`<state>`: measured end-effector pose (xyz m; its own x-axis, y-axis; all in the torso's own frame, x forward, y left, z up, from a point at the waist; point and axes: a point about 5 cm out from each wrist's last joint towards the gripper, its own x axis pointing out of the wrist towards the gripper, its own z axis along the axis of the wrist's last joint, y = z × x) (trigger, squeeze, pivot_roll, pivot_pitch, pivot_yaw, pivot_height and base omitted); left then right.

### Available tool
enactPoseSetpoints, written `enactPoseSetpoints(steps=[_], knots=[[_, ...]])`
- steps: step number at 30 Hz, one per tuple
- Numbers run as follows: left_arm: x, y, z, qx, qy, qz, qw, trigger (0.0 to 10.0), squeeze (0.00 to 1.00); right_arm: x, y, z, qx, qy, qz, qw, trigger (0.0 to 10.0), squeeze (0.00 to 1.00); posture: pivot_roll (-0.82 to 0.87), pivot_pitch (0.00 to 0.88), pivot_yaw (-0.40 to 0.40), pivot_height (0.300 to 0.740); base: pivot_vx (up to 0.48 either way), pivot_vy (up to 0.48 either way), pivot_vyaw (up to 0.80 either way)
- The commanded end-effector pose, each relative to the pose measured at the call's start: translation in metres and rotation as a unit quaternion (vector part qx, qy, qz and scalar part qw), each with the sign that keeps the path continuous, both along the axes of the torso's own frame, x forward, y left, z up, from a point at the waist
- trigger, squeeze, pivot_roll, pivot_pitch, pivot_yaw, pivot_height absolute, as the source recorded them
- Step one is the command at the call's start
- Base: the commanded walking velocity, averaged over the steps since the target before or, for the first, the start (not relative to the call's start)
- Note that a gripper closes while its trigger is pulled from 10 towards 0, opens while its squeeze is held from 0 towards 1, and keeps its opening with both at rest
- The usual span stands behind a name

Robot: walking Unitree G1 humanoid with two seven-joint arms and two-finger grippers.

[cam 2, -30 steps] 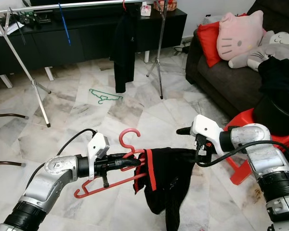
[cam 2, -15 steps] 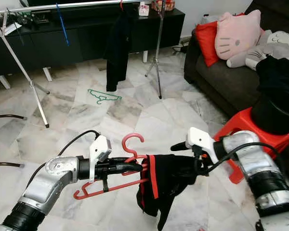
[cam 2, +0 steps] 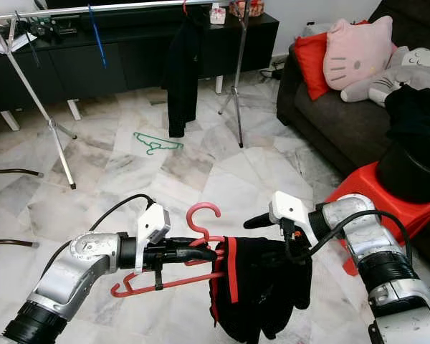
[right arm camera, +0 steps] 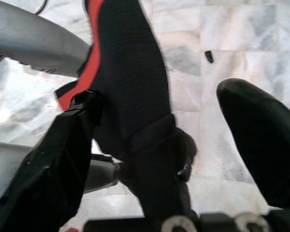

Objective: Hang hanger

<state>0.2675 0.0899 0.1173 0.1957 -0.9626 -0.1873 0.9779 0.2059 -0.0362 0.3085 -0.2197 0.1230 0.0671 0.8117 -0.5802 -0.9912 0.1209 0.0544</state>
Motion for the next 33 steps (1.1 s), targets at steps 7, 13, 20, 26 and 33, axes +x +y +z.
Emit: enactPoseSetpoints(steps=[7,13,20,26,33], knots=[[-0.0018,-0.0072,0.0104,-0.017,-0.013,-0.016,1.000,10.0,0.00,-0.0051,0.0038,-0.0100,0.012,0.028,0.007,1.000,0.0,0.00,-0.08,0.077,-0.077,0.740,0.000,0.000,0.00],[-0.0010,-0.0070,0.0108,-0.016,-0.015,-0.016,1.000,10.0,0.00,-0.0041,0.0036,-0.0107,0.011,0.029,0.005,0.999,0.0,0.00,-0.07,0.081,-0.078,0.740,0.000,0.000,0.00],[0.0002,-0.0078,0.0114,-0.018,-0.014,-0.013,1.000,10.0,0.00,-0.0027,0.0041,-0.0102,0.012,0.029,0.001,0.999,0.0,0.00,-0.07,0.082,-0.080,0.740,0.000,0.000,0.00],[0.0010,-0.0104,0.0125,-0.021,-0.015,-0.012,1.000,10.0,0.00,-0.0040,0.0068,-0.0121,0.017,0.037,0.007,0.999,0.0,0.00,-0.07,0.085,-0.080,0.740,0.000,0.000,0.00],[0.0023,-0.0110,0.0135,-0.020,-0.018,-0.013,1.000,10.0,0.00,-0.0033,0.0075,-0.0124,0.016,0.039,0.008,0.999,0.0,0.00,-0.07,0.084,-0.080,0.740,0.000,0.000,0.00]])
